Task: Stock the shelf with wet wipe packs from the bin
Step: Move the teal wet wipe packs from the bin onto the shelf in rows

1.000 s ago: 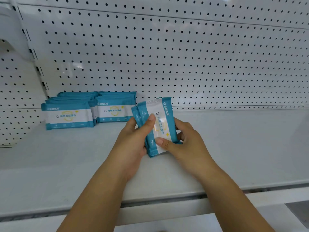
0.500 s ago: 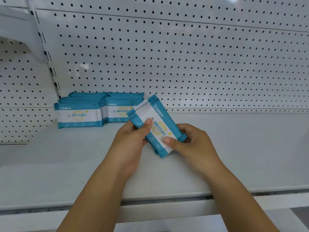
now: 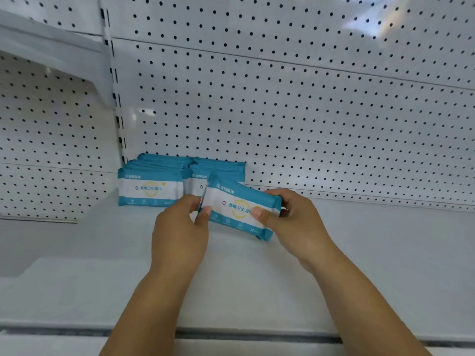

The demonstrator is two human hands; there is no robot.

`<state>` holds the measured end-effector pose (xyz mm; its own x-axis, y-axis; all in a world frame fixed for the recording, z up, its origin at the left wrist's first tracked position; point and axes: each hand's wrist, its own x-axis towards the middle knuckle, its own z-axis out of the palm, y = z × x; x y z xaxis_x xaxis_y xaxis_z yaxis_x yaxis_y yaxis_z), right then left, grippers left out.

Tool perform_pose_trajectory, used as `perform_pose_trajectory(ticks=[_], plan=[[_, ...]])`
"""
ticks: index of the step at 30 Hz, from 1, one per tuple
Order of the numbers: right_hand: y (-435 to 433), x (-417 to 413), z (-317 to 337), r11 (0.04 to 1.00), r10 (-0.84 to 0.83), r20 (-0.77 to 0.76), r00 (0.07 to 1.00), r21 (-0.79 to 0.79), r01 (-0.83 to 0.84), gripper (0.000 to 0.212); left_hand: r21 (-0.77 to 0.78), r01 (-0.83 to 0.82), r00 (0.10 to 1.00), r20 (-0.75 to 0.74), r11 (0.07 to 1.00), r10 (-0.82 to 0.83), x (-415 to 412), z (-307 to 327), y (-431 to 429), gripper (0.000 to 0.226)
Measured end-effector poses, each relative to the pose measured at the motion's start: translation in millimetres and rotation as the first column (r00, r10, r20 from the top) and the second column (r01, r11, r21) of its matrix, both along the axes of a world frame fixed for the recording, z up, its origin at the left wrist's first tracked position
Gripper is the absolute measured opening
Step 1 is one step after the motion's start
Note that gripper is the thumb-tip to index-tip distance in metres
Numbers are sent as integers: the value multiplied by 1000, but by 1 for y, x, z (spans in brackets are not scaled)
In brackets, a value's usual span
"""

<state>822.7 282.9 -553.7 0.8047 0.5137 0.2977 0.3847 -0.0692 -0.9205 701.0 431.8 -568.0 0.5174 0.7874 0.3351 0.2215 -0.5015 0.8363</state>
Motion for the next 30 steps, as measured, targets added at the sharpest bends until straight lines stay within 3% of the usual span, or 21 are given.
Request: perform_pose_trajectory(ticks=[5,11,19,25,30], plan=[[49,21,10,982,38,195,980,-188,-1,23,232,-125,913,-354,965,203,-9,-3,23,43],[81,45,-2,952,18,359,933,-292,94,38,223,-82,852,-489,971,185,-8,-9,27,46],[79,51,-20,946,38,573,819,-285,156,69,244,-73,838,-511,967,192,-8,-10,27,42],[88,53,-21,924,82,606,791,-343,167,64,250,-68,841,-507,966,190,-8,-12,28,42],[72,54,-15,912,98,646,757,-363,192,72,230,-50,857,-489,972,160,-8,-11,27,45]])
